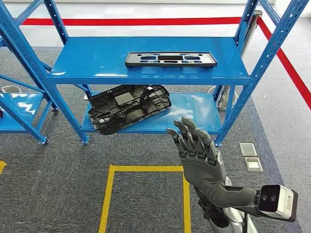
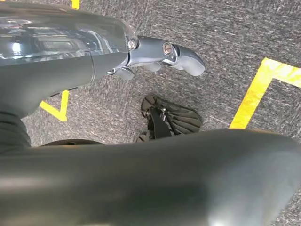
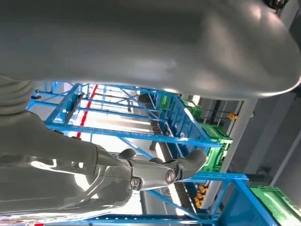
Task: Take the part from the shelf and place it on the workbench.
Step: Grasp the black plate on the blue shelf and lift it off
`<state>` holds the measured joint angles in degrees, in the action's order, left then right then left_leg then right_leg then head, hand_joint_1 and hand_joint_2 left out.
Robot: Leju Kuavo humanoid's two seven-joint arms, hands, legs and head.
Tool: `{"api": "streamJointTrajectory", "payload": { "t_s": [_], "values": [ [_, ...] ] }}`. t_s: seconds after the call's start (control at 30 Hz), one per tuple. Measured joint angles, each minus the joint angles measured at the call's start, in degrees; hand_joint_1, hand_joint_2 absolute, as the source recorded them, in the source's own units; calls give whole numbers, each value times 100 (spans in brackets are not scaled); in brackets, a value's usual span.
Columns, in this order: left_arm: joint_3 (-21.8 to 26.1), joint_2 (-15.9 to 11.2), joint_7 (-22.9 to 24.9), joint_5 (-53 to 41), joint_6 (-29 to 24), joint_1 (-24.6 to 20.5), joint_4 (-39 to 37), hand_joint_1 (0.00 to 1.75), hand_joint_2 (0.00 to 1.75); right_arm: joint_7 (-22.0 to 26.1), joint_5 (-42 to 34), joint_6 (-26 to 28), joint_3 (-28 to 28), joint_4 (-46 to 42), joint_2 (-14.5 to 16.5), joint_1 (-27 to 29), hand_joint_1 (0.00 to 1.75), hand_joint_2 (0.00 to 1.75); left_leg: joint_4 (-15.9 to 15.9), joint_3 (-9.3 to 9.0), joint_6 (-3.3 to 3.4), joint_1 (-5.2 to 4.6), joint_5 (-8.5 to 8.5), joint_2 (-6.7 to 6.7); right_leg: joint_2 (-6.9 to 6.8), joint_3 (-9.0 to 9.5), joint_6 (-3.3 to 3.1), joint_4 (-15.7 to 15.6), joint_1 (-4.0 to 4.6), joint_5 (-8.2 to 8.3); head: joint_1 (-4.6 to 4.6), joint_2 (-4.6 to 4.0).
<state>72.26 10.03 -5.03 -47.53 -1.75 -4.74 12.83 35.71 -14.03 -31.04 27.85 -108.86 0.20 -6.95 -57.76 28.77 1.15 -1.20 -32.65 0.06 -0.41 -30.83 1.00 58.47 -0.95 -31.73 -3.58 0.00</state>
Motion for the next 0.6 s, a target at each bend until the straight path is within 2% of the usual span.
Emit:
{"api": "streamJointTrajectory", "payload": {
  "t_s": [0.1, 0.17, 0.23, 0.27, 0.33, 0.37, 0.4, 0.43, 0.5, 0.53, 0.57, 0.6],
  "values": [
    [0, 0, -3, -4, 0, -1, 0, 0, 0, 0, 0, 0, 0, -8, 1, -7, 0, 0, -11, 7, 19, -9, -5, 0, 0, 0, 20, -6, -9, 10, 0, 0],
    [0, 1, -7, -5, 2, -5, 0, 0, 0, 0, 0, 0, 0, -25, 3, -17, 0, 0, 23, 1, 62, 3, 19, 5, 1, 6, 52, -20, -10, 14, -1, 0],
    [0, 3, -12, -5, 10, -13, 0, 0, 0, 3, -1, 1, -2, -49, 4, -33, 0, 0, 90, -23, 117, 41, 64, 30, 9, -51, 77, 115, 3, -90, 1, 0],
    [0, 4, -14, -5, 17, -15, -1, 0, 0, 4, -2, 1, -2, -57, 4, -37, 0, 0, 115, -33, 136, 61, 82, 44, 14, -159, 82, 347, 6, -225, 3, 0],
    [1, 4, -17, -5, 32, -14, -1, 0, 0, 5, -4, 3, -3, -57, 2, -32, 0, 0, 116, -32, 147, 65, 80, 61, 20, -543, 92, 1092, 2, -547, 5, 0],
    [1, 4, -18, -6, 40, -12, -2, 0, 0, 5, -4, 3, -4, -57, -1, -24, 0, 0, 114, -35, 145, 66, 72, 66, 20, -726, 101, 1416, -2, -627, 5, 0],
    [2, 4, -19, -8, 45, -11, -2, 0, 0, 5, -4, 4, -4, -56, -3, -20, 0, 0, 111, -44, 137, 70, 59, 68, 18, -832, 111, 1569, -4, -598, 6, 0],
    [2, 4, -21, -9, 50, -11, -2, 0, 0, 5, -4, 5, -4, -56, -4, -19, 0, 0, 107, -65, 122, 78, 39, 68, 17, -827, 121, 1485, -6, -449, 6, 0],
    [2, 4, -25, -12, 55, -11, -2, 0, 0, 5, -4, 7, -3, -56, -5, -22, 0, 0, 87, -126, 68, 98, -31, 66, 3, -569, 133, 817, -9, 1, 6, 0],
    [4, 3, -26, -12, 55, -15, -2, 0, 0, 5, -4, 7, -3, -56, -7, -23, 0, 0, 59, -141, 34, 96, -70, 65, -3, -434, 127, 488, -5, 151, 5, 0],
    [5, 2, -26, -12, 51, -21, -2, 0, 0, 5, -4, 7, -3, -57, -9, -24, 0, 0, 35, -137, 4, 91, -101, 66, -6, -352, 102, 273, 1, 205, 5, 0],
    [7, 2, -25, -12, 44, -25, -2, 0, 0, 5, -5, 7, -3, -59, -10, -23, 0, 0, 19, -120, -19, 82, -118, 68, -2, -332, 68, 202, 11, 174, 2, 0]
  ]
}}
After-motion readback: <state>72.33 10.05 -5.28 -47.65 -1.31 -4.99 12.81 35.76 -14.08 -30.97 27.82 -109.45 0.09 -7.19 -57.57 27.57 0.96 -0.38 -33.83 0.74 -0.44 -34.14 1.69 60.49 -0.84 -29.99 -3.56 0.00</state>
